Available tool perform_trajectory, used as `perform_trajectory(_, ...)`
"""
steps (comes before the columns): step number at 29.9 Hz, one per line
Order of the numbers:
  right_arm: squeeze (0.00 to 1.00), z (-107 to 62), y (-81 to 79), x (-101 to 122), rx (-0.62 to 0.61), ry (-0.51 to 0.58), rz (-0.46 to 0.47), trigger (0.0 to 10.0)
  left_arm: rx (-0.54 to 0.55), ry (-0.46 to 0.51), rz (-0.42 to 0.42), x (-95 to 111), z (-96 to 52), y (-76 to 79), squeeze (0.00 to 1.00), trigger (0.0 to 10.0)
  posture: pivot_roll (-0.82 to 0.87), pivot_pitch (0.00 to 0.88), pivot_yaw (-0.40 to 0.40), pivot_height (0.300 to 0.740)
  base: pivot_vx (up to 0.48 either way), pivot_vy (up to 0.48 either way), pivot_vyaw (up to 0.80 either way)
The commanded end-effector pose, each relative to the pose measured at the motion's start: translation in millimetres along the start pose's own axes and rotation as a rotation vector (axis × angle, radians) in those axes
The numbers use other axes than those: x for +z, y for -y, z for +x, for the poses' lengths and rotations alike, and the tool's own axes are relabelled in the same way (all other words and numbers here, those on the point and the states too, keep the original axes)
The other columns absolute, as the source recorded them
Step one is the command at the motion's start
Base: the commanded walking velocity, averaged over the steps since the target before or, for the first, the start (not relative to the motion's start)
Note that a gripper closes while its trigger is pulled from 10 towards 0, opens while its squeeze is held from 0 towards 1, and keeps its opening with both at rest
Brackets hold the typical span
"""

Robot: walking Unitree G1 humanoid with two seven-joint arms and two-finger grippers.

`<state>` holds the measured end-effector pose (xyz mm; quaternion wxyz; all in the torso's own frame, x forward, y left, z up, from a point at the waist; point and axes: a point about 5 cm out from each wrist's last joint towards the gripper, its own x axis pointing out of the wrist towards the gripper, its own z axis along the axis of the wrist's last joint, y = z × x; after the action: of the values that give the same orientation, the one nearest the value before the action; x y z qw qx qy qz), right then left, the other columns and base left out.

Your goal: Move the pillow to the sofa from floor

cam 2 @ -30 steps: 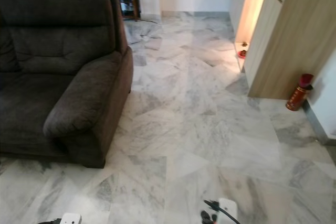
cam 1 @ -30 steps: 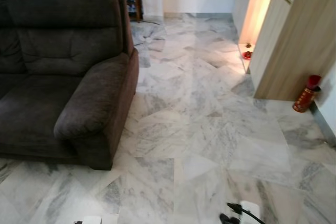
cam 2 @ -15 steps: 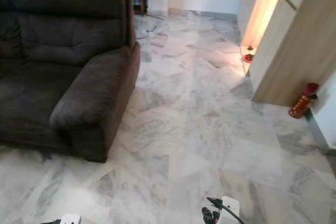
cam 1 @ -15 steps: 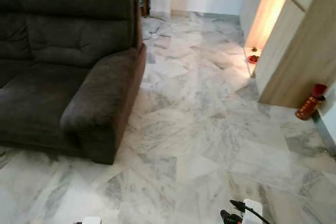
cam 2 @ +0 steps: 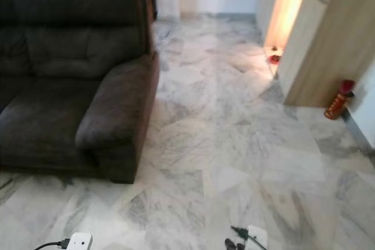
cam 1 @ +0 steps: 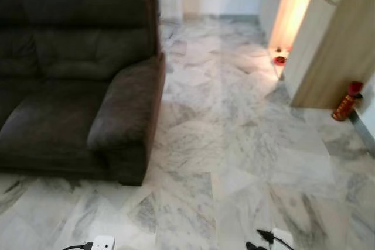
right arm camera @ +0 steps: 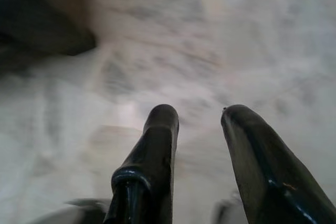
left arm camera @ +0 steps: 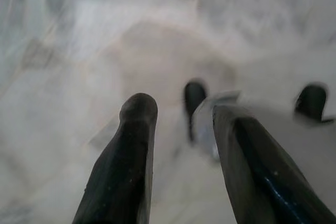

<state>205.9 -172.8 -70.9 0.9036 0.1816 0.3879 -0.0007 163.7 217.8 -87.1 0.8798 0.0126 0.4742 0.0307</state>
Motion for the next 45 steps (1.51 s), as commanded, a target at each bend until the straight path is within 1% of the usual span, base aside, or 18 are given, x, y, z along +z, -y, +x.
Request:
perform_trajectory(1,0.00,-3.6,10.9,-0.6,-0.033,0.000,0.004,10.0,-0.002,0.000,-0.005,1.7,0.7,2.2,0.00,10.0,0.00,0.090,0.018,0.740,0.000,0.472,0.00)
perform_trajectory(18,0.00,-3.5,11.9,0.6,-0.048,0.004,0.006,10.0,0.002,0.003,-0.004,2.4,0.7,1.0,0.00,10.0,0.00,0.103,0.018,0.740,0.000,0.471,0.00)
perform_trajectory(32,0.00,-3.7,12.4,-0.6,-0.054,-0.007,-0.010,10.0,0.013,0.006,-0.009,2.5,0.7,0.6,0.00,10.0,0.01,0.091,0.015,0.740,0.000,0.470,0.00)
perform_trajectory(35,0.00,-4.0,14.0,-0.5,-0.076,-0.004,0.003,10.0,0.013,0.006,-0.009,2.5,0.6,0.1,0.00,10.0,0.01,0.090,0.017,0.740,0.000,0.465,0.00)
perform_trajectory(41,0.00,-3.8,13.3,-1.2,-0.073,-0.006,0.007,10.0,0.013,0.009,-0.007,3.7,0.7,-0.5,0.00,10.0,0.02,0.092,0.011,0.740,0.000,0.465,0.00)
perform_trajectory(45,0.00,-3.5,12.0,-2.3,-0.070,-0.014,0.001,10.0,0.029,0.025,-0.027,5.8,0.9,-0.9,0.00,10.0,0.04,0.100,-0.001,0.740,0.000,0.465,0.00)
